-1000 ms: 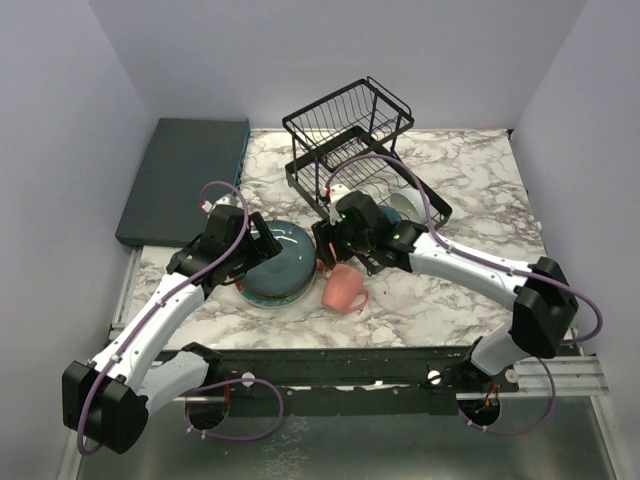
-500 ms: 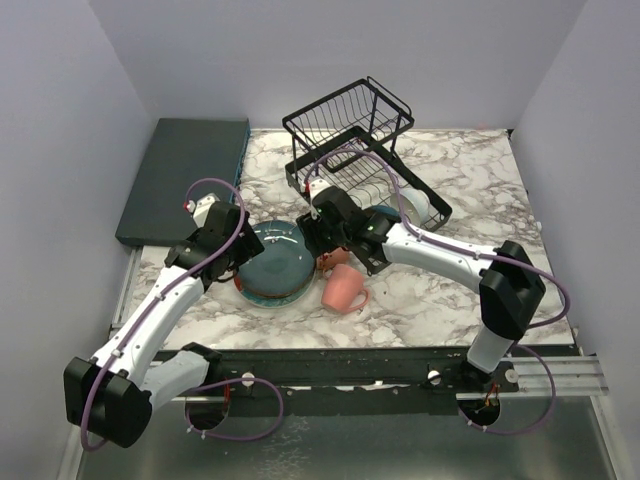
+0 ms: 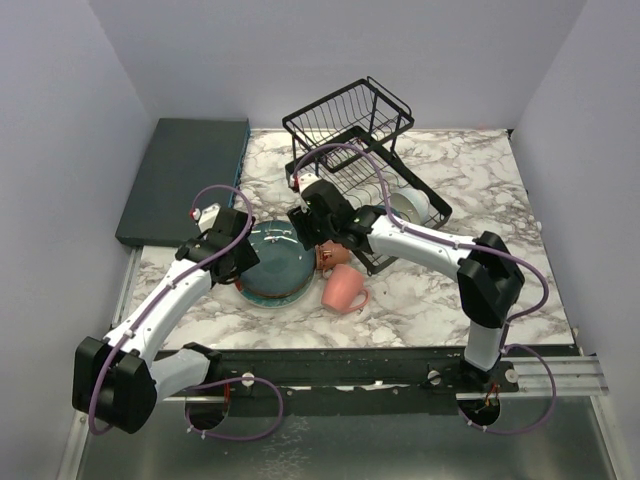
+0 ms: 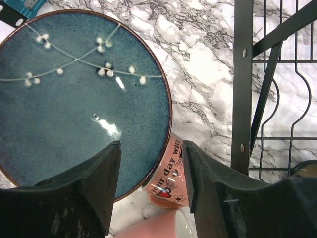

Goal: Load the mixed dishes into the dish rack
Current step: Pick up the plate at the center of the board.

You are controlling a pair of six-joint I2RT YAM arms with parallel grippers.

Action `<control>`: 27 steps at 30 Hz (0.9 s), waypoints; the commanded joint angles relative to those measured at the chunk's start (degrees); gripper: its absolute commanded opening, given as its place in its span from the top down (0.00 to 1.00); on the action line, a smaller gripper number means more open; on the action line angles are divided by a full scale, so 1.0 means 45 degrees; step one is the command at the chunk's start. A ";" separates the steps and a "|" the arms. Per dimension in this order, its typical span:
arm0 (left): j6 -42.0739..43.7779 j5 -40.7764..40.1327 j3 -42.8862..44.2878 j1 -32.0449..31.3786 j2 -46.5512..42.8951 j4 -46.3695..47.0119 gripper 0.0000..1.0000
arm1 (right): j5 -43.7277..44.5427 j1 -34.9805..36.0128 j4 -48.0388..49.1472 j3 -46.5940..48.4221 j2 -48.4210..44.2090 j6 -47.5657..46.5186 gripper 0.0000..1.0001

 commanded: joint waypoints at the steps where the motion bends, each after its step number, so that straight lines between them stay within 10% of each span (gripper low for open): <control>1: -0.0297 0.0059 -0.0313 0.0070 0.0089 -0.0143 0.43 | -0.0432 -0.0194 0.0148 0.0449 0.0407 -0.0210 0.42; 27: -0.0692 0.1012 -0.0820 0.0071 0.1585 0.0253 0.80 | -0.2995 -0.1365 0.0596 0.0418 0.1131 0.0155 0.46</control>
